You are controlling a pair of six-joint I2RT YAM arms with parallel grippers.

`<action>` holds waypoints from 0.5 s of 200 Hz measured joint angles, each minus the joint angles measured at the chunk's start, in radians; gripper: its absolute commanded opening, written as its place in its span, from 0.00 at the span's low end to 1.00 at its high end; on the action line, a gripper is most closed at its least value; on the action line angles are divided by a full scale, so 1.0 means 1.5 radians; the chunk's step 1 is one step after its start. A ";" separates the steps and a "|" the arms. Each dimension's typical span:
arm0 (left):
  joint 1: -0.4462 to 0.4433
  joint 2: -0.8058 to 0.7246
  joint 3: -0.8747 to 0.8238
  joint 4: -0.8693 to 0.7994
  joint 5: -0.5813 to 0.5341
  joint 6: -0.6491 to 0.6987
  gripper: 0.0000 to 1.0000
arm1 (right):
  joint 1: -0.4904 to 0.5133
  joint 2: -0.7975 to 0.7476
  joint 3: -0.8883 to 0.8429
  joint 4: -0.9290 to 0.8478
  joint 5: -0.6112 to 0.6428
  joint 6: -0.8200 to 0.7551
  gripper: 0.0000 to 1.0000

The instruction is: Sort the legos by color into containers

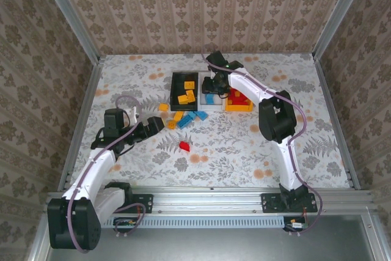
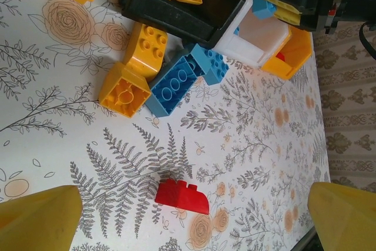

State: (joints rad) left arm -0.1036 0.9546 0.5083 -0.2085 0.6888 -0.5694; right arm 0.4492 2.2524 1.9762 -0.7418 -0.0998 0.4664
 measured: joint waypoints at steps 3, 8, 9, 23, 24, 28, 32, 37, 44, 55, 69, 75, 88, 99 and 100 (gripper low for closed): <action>0.000 0.000 0.000 0.000 0.000 0.000 1.00 | 0.000 0.000 0.000 0.000 -0.001 0.000 0.46; 0.000 0.000 0.000 0.000 0.000 0.000 1.00 | 0.000 0.000 0.000 0.000 -0.002 0.000 0.48; 0.000 0.000 0.000 0.000 0.000 0.000 1.00 | 0.000 0.000 0.000 0.000 -0.002 0.000 0.48; 0.000 0.000 0.000 0.000 0.000 0.000 1.00 | 0.000 0.000 0.000 0.000 -0.004 0.000 0.53; 0.000 0.000 0.000 0.000 0.000 0.000 1.00 | 0.000 0.000 0.000 0.000 -0.004 0.001 0.53; 0.000 0.000 0.000 0.000 0.000 0.000 1.00 | 0.000 -0.001 0.000 0.000 -0.004 -0.001 0.54; 0.000 0.000 0.000 -0.001 0.000 0.000 1.00 | 0.000 -0.001 0.000 0.000 -0.005 0.001 0.56; 0.000 0.000 0.000 -0.001 0.000 0.000 1.00 | 0.000 -0.002 -0.001 0.000 -0.005 -0.001 0.57; 0.000 0.000 0.000 0.000 0.000 0.000 1.00 | 0.000 -0.004 -0.002 0.001 -0.006 0.001 0.58; 0.000 0.000 0.000 0.000 0.000 0.000 1.00 | 0.000 -0.010 -0.007 0.001 -0.007 0.001 0.59; 0.001 0.000 0.000 -0.001 0.000 0.000 1.00 | 0.000 -0.025 -0.018 0.002 -0.009 0.002 0.59; 0.001 0.000 0.000 -0.001 0.000 0.000 1.00 | 0.000 -0.034 -0.025 0.004 -0.010 0.003 0.59; 0.001 0.000 0.000 -0.001 0.000 0.000 1.00 | 0.003 -0.063 -0.053 0.017 -0.011 0.007 0.59; 0.001 0.000 0.000 -0.003 0.000 0.001 1.00 | 0.007 -0.100 -0.093 0.029 -0.012 0.012 0.59; 0.001 0.000 0.000 -0.003 0.000 0.001 1.00 | 0.007 -0.103 -0.095 0.030 -0.012 0.013 0.59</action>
State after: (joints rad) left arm -0.1028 0.9546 0.5083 -0.2131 0.6884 -0.5686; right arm 0.4603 2.0983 1.8332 -0.6975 -0.1181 0.4858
